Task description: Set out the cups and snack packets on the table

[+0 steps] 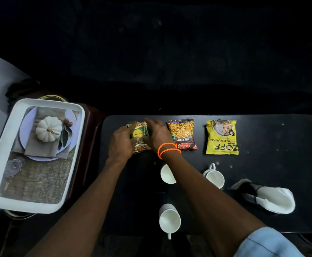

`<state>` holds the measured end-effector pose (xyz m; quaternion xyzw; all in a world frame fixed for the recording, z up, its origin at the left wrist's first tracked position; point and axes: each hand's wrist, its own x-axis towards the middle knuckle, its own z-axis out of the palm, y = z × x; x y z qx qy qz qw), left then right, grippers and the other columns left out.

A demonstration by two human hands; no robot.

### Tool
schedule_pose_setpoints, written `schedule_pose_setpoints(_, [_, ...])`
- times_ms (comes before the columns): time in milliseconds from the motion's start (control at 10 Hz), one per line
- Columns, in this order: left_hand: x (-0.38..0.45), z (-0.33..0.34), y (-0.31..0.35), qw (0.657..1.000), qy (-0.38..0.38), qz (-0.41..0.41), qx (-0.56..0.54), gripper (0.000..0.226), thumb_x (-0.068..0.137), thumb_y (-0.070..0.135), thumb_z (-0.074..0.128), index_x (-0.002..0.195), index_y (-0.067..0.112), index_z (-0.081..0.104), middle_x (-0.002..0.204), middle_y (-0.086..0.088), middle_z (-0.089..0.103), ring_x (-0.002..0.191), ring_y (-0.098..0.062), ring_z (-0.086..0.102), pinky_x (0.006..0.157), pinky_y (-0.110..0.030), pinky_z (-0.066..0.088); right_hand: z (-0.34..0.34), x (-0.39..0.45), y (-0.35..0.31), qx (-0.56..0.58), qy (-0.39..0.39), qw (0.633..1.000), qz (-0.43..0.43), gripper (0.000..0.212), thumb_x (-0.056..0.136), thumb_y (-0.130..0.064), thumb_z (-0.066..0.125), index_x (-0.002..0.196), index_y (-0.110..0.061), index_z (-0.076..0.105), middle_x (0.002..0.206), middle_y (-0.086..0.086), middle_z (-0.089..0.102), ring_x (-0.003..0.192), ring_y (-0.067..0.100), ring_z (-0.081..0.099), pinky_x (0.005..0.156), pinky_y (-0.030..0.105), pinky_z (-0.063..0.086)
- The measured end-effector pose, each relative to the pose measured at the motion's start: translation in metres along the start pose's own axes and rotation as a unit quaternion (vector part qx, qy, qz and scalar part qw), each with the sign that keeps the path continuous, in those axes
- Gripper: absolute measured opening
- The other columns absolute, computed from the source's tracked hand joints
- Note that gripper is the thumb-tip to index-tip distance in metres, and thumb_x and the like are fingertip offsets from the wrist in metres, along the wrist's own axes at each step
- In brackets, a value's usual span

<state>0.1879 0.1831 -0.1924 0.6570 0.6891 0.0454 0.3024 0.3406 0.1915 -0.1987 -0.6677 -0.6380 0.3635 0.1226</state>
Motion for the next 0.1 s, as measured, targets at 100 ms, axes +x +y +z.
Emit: schedule_pose_setpoints(100, [0.0095,-0.0170,0.0104,1.000,0.024,0.006,0.009,0.061,0.105,0.044,0.055,0.159,0.021,0.042,0.158,-0.017,0.049,0.147,-0.035,0.044,0.117,-0.051,0.042,-0.0251,-0.0062,-0.0051,-0.060,0.093,0.993,-0.044,0.071,0.091,-0.040,0.071,0.152,-0.018,0.042,0.158,0.018,0.037,0.139,0.037,0.044,0.109,0.048,0.048])
